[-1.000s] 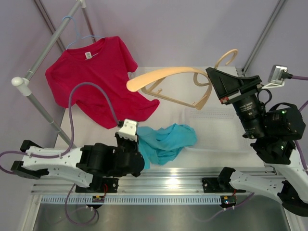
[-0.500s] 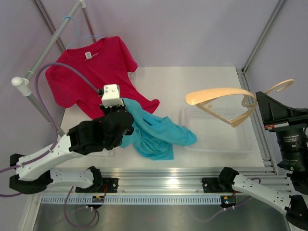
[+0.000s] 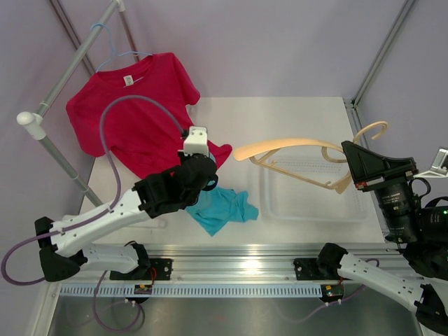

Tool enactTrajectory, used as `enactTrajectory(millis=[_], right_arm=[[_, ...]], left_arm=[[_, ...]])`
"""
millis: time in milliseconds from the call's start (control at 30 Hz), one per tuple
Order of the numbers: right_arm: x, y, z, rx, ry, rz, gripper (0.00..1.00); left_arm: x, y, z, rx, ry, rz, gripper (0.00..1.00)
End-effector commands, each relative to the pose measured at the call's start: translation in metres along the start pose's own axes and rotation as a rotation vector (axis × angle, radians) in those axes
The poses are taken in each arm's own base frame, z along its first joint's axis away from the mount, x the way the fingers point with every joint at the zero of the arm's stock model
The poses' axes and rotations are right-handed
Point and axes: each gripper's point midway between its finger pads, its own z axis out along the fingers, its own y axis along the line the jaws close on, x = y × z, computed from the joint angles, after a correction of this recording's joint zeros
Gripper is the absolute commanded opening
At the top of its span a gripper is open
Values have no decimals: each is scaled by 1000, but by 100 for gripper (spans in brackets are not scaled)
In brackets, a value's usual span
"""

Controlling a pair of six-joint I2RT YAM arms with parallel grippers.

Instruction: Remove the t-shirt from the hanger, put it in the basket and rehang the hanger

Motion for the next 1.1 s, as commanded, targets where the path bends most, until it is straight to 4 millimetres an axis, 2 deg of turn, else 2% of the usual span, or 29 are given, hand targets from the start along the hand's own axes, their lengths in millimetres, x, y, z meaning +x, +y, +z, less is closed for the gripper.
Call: enactTrajectory(millis=[0,67,100,133,200,233,300,333,400,433,500,533,567,600,700,800,867,967,1067], right_arm=[[-2,-6,-6,2,-4,-43,0],[1,-10,-11,7,17,-65,0],[2,-11,-13,5,23,-67,0],[-1,-7,-18,-25,26,-68,0],[2,-2,-24,-67,55,-93,0],[7,2,-30,-99,105,-108,0],[14,6,-37,-136,161,-131,0],[25,11,-47,-190,232,-144,0],[39,19,-57,-263,297,-142,0],[54,25,-66,-332,352,-141,0],[65,27,-71,-369,389,-139,0],[72,23,-72,-367,405,-141,0],[74,22,-72,-367,405,-140,0],[81,20,-72,-365,418,-144,0],[94,26,-72,-414,468,-165,0],[121,32,-67,-455,564,-189,0],[131,32,-65,-470,590,-196,0],[146,33,-68,-516,631,-219,0],[155,35,-72,-562,662,-231,0]], left_arm=[[-2,-43,6,174,-11,-63,12],[5,-55,5,230,23,-40,28],[6,-59,4,256,30,-25,53],[4,-69,-2,320,47,-25,60],[2,-75,-12,384,67,-7,68],[-8,-80,-26,456,68,-19,76],[-17,-78,-42,512,72,-21,81],[-30,-78,-53,550,62,-40,84],[-50,-66,-74,589,35,-60,87],[-57,-66,-86,635,27,-64,91],[-80,-60,-111,715,-16,-65,94],[-84,-66,-127,804,-10,-52,95],[-95,-66,-141,860,-30,-48,96],[-91,-71,-154,932,-1,-25,97],[-89,-75,-168,1005,34,30,97],[-85,-74,-157,962,31,73,98],[-86,-72,-156,962,8,113,98],[-91,-72,-168,1022,-28,155,98],[-79,-88,-185,1170,3,220,98]])
